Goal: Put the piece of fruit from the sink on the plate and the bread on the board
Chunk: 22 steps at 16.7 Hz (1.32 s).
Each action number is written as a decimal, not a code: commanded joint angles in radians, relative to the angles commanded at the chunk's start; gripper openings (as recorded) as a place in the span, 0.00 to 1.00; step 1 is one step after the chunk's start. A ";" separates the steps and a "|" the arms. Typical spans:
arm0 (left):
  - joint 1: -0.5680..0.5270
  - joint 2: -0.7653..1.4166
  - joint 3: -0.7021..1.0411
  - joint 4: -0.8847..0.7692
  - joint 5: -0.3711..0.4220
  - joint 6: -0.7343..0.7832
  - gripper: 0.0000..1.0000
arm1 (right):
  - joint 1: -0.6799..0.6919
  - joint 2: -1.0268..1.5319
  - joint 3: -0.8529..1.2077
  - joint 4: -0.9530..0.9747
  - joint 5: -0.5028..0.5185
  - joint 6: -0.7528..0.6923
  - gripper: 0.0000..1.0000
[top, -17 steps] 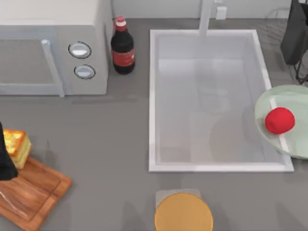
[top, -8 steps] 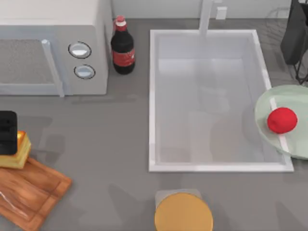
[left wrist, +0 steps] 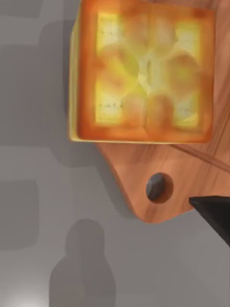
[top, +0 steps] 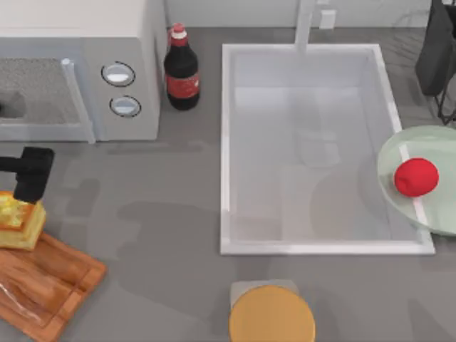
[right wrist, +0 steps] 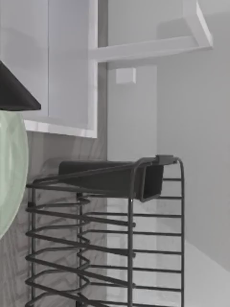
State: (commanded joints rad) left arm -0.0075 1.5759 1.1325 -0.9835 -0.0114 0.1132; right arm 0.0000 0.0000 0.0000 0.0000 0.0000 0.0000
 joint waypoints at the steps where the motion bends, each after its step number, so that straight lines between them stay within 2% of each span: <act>1: 0.000 0.059 0.041 -0.036 0.000 0.004 1.00 | 0.000 0.000 0.000 0.000 0.000 0.000 1.00; 5: -0.001 0.189 0.138 -0.118 -0.001 0.014 1.00 | 0.000 0.000 0.000 0.000 0.000 0.000 1.00; 11: 0.001 0.192 0.138 -0.117 -0.002 0.013 1.00 | 0.000 0.000 0.000 0.000 0.000 0.000 1.00; 22: 0.002 0.279 -0.038 0.143 -0.002 0.018 1.00 | 0.000 0.000 0.000 0.000 0.000 0.000 1.00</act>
State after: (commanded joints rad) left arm -0.0058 1.8552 1.0941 -0.8409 -0.0133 0.1315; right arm 0.0000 0.0000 0.0000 0.0000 0.0000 0.0000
